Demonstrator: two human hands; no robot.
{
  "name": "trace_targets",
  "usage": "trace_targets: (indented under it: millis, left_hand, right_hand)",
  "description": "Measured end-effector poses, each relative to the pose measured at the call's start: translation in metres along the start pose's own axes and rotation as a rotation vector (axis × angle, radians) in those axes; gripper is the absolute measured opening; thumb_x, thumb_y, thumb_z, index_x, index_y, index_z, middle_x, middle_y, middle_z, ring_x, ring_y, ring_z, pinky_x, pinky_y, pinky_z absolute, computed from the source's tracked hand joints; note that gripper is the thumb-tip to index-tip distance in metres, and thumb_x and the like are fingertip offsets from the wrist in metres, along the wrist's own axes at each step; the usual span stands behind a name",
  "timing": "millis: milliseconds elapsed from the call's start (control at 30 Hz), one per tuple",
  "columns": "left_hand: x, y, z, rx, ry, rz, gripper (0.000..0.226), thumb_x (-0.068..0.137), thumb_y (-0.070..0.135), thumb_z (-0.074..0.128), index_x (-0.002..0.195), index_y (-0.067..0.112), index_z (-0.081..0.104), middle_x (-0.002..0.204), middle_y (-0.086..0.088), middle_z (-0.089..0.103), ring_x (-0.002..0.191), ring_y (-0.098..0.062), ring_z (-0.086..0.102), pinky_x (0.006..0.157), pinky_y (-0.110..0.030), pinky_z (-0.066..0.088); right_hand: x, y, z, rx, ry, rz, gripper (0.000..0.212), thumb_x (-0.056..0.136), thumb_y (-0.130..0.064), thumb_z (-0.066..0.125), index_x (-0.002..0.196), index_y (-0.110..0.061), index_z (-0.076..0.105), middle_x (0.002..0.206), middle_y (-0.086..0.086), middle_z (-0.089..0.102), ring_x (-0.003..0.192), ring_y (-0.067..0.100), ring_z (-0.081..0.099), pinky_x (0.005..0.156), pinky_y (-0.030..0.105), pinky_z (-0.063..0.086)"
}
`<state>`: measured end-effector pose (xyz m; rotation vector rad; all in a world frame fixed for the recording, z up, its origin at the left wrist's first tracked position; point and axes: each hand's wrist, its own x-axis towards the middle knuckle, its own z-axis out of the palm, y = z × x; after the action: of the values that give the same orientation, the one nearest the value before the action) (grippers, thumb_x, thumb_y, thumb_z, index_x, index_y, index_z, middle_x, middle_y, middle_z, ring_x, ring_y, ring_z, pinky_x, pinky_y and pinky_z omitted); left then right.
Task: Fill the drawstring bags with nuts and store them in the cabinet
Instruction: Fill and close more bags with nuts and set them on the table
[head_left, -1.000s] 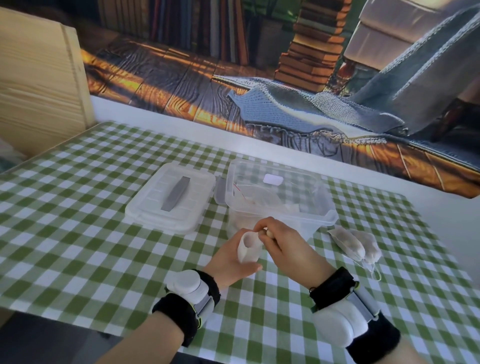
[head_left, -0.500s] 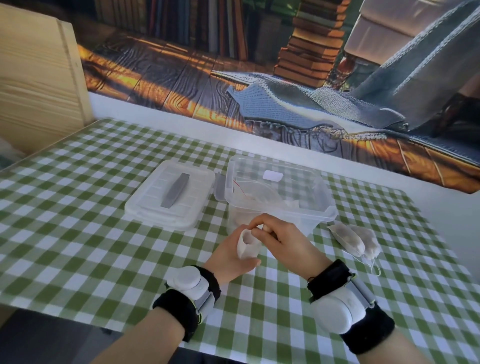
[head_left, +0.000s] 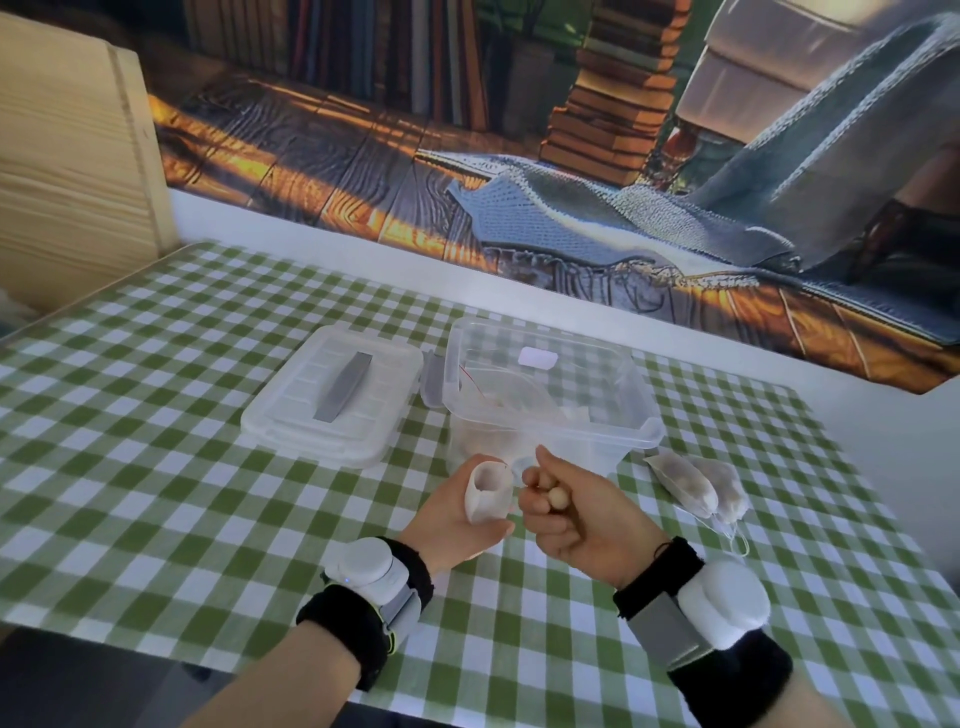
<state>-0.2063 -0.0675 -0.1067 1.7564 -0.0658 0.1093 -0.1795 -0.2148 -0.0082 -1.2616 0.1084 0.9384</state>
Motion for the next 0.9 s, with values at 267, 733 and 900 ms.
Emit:
trace_targets:
  millis: [267,733,900]
  left_hand:
    - [-0.001,0.003,0.001,0.006,-0.004,0.001,0.04,0.072,0.013,0.067,0.105,0.028,0.05,0.1,-0.011,0.061,0.093,-0.024,0.061,0.077,-0.032,0.052]
    - [-0.001,0.002,0.001,0.042,-0.023,-0.009,0.042,0.077,0.01,0.067,0.11,0.029,0.051,0.102,-0.005,0.063,0.092,-0.013,0.06,0.075,-0.023,0.05]
    - [-0.001,0.0,0.002,0.036,-0.019,-0.029,0.041,0.076,0.01,0.067,0.106,0.033,0.05,0.098,-0.005,0.062,0.086,-0.011,0.06,0.07,-0.02,0.049]
  right_hand:
    - [0.003,0.002,-0.009,0.002,0.061,-0.005,0.026,0.094,-0.014,0.039,0.068,-0.011,0.042,0.052,-0.002,0.042,0.038,0.007,0.032,0.033,0.014,0.023]
    - [0.002,0.001,0.022,-0.931,0.262,-0.519,0.01,0.084,-0.021,0.067,0.092,-0.016,0.063,0.04,-0.014,0.043,0.039,0.002,0.038,0.044,0.009,0.03]
    - [0.002,-0.004,0.01,-0.267,0.219,-0.178,0.014,0.09,-0.002,0.043,0.088,-0.007,0.056,0.059,0.0,0.042,0.042,0.009,0.031,0.036,0.016,0.023]
